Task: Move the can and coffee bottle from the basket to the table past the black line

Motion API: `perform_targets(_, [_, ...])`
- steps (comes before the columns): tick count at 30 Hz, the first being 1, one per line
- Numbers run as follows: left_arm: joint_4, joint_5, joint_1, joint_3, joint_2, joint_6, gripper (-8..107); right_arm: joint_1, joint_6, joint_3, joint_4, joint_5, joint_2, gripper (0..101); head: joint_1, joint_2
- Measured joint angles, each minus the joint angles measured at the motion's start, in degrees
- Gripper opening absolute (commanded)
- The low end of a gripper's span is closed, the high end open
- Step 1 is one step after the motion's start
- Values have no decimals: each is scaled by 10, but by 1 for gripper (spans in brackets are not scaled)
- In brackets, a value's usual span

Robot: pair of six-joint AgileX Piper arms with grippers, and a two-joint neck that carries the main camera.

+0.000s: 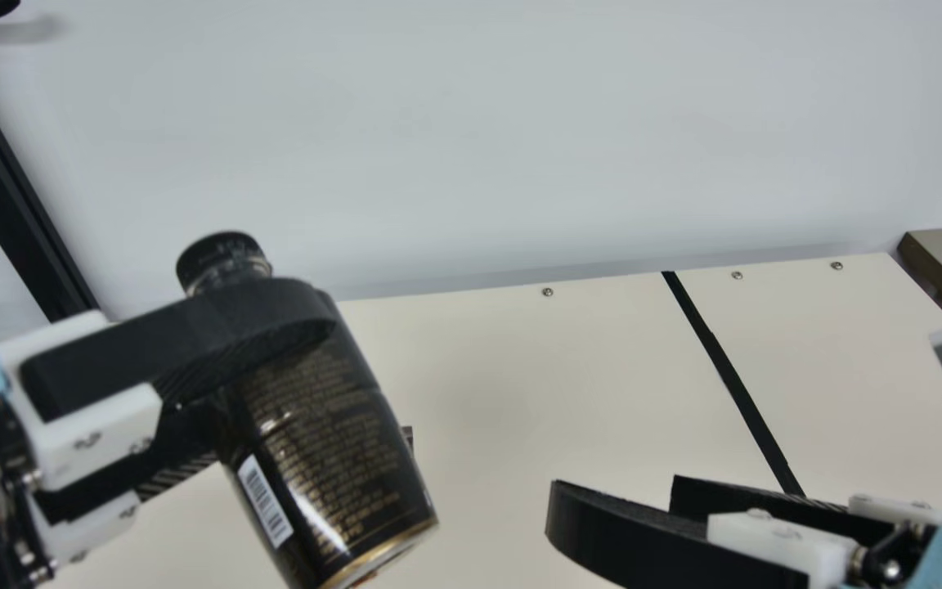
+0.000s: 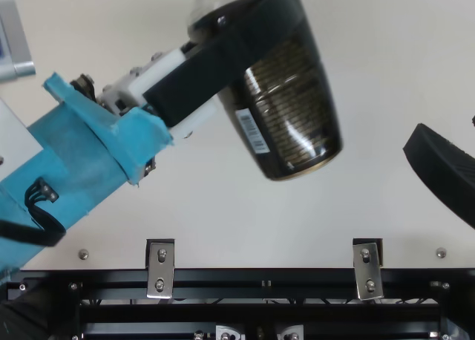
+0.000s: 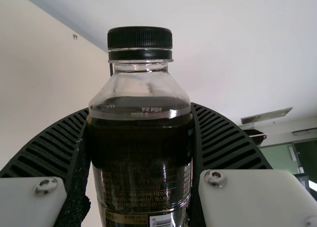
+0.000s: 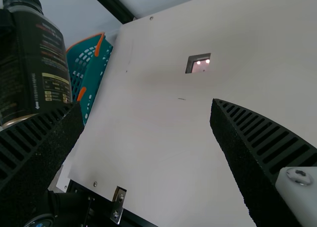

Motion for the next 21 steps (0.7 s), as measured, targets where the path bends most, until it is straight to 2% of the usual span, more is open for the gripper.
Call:
perform_targets(6, [-161, 22, 55, 57, -11, 133, 10, 0, 0, 0, 0, 0, 0, 101, -3, -3])
perform_targets(14, [-353, 118, 187, 98, 36, 317, 10, 0, 0, 0, 0, 0, 0, 101, 0, -3])
perform_targets(18, [-420, 158, 244, 102, 60, 382, 10, 0, 0, 0, 0, 0, 0, 101, 0, -3])
perform_targets(21, [-435, 162, 251, 102, 59, 397, 10, 0, 0, 0, 0, 0, 0, 101, -3, -3])
